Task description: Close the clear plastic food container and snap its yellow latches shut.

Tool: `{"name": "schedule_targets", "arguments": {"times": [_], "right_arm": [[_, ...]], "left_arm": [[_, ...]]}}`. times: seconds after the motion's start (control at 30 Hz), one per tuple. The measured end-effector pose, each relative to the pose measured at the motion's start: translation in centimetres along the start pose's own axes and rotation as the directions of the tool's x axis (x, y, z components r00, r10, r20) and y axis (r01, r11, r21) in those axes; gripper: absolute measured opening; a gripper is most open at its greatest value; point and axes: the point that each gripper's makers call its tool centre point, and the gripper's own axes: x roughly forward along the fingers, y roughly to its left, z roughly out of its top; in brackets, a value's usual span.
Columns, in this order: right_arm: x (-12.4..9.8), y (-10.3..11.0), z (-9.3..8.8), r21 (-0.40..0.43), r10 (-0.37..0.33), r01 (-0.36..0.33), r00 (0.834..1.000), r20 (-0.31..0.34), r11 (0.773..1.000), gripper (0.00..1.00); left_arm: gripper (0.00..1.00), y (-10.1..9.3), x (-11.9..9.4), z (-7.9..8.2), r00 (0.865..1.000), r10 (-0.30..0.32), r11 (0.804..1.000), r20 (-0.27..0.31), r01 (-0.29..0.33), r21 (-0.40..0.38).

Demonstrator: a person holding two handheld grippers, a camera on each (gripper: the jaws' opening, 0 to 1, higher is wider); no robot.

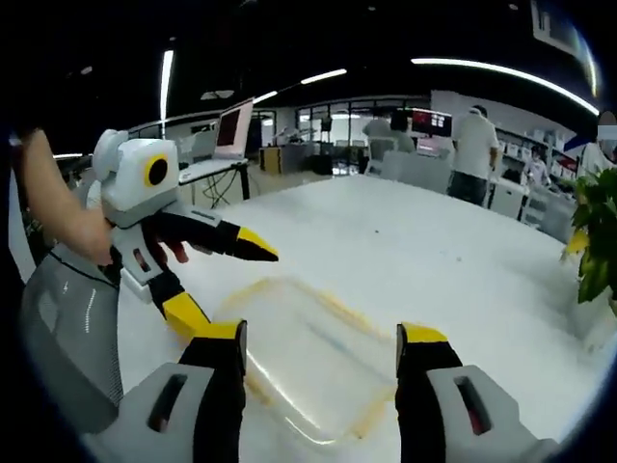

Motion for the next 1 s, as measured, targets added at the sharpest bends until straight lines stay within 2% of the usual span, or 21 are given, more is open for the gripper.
{"name": "schedule_targets", "arguments": {"times": [0.17, 0.33, 0.43, 0.57, 0.73, 0.9, 1.0], "right_arm": [[-0.5, -0.4, -0.8, -0.004, -0.002, 0.002, 1.0, 0.004, 1.0, 0.71], [-0.9, -0.4, -2.1, 0.031, 0.001, -0.001, 1.0, 0.005, 1.0, 0.73], [-1.1, 0.0, -2.6, 0.051, 0.009, -0.01, 1.0, 0.013, 0.999, 0.77], [-1.6, 0.1, -3.8, 0.05, 0.004, -0.005, 1.0, 0.004, 0.999, 0.75], [-1.9, 0.2, -5.1, 0.056, -0.003, 0.003, 1.0, -0.003, 0.998, 0.74], [-1.7, -0.3, -7.0, 0.076, -0.023, 0.024, 0.999, -0.026, 0.997, 0.72], [-1.6, -0.2, -8.3, 0.088, -0.024, 0.028, 0.999, -0.049, 0.996, 0.71]], "left_arm": [[0.66, 1.0, -0.8, -0.2, 0.997, 0.069, 0.998, 0.033, -0.069, 0.009], [0.67, 1.4, -1.1, -1.1, 0.996, 0.082, 0.996, 0.04, -0.08, -0.048], [0.68, 1.1, -1.2, -1.9, 0.996, 0.081, 0.996, 0.027, -0.08, -0.038], [0.68, 0.8, -1.3, -3.4, 0.997, 0.083, 0.995, -0.007, -0.083, -0.053], [0.63, 0.5, -1.5, -4.5, 0.994, 0.109, 0.992, -0.01, -0.11, -0.065], [0.61, 0.3, -0.9, -6.9, 0.992, 0.114, 0.987, -0.05, -0.119, -0.104], [0.61, 0.2, -0.6, -7.3, 0.992, 0.115, 0.987, -0.055, -0.12, -0.11]]}}
